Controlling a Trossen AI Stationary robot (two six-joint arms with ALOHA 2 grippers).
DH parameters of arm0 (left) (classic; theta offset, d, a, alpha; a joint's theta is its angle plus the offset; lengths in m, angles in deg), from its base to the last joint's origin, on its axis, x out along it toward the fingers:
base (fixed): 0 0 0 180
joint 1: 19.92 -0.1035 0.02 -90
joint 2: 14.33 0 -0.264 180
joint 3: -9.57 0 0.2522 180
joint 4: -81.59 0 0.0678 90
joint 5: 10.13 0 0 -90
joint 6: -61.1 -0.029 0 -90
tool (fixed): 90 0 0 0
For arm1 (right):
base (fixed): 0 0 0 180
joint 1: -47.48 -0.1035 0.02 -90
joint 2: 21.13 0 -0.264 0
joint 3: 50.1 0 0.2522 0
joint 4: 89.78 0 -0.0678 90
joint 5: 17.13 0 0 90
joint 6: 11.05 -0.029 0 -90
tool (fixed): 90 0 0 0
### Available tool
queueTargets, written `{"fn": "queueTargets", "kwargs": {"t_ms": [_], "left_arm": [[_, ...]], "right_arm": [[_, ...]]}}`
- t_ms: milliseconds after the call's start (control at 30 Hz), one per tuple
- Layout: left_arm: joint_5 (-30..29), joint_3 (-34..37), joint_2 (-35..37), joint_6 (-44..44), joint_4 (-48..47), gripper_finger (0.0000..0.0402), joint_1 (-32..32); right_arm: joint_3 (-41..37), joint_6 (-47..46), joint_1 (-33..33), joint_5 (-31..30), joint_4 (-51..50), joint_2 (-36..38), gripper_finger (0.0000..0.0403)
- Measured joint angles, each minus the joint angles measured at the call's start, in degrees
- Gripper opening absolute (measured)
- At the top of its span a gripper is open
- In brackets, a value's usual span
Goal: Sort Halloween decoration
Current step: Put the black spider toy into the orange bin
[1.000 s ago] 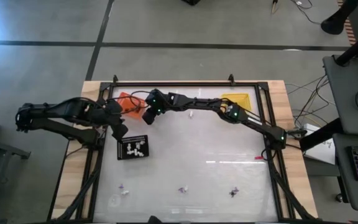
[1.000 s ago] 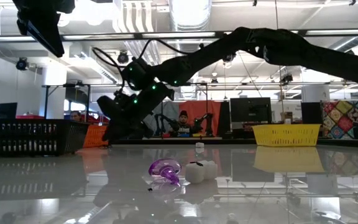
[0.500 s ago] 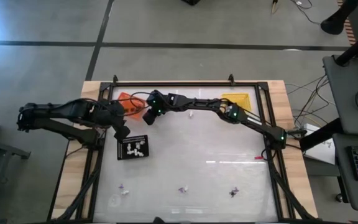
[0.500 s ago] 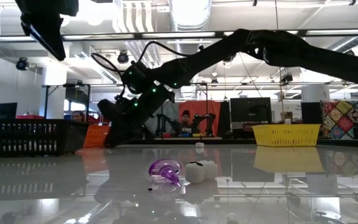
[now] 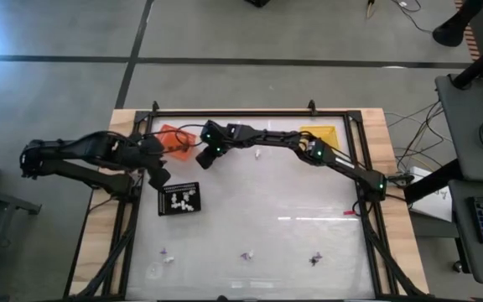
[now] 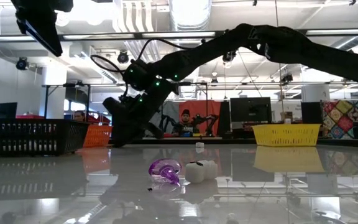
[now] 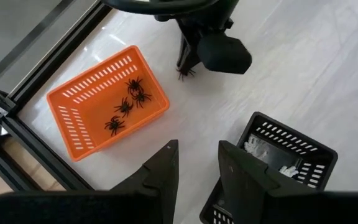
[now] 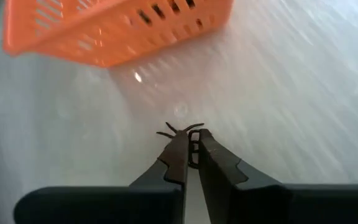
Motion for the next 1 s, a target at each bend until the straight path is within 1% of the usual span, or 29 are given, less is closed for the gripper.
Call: {"fn": "queueTargets", "kwargs": {"t_ms": [267,533,867,1000], "left_arm": [[0.0,0.0,2.42,-0.09,-1.64,0.0096,0.0],[-0.04,0.0,3.99,-0.11,-1.95,0.0096,0.0],[-0.07,0.0,5.31,-0.62,-2.36,0.0096,0.02],[-0.07,0.0,5.69,-1.62,-2.35,0.0096,0.02]], "right_arm": [[-0.42,0.61,-0.5,-0.79,-8.82,4.08,0.0024],[-0.52,1.66,-0.66,-1.04,-9.6,7.59,0.0028],[-0.42,-0.33,-1.52,-0.84,-14.77,7.66,0.0071],[-0.43,-0.6,-2.21,-0.78,-13.97,7.66,0.0094]]}}
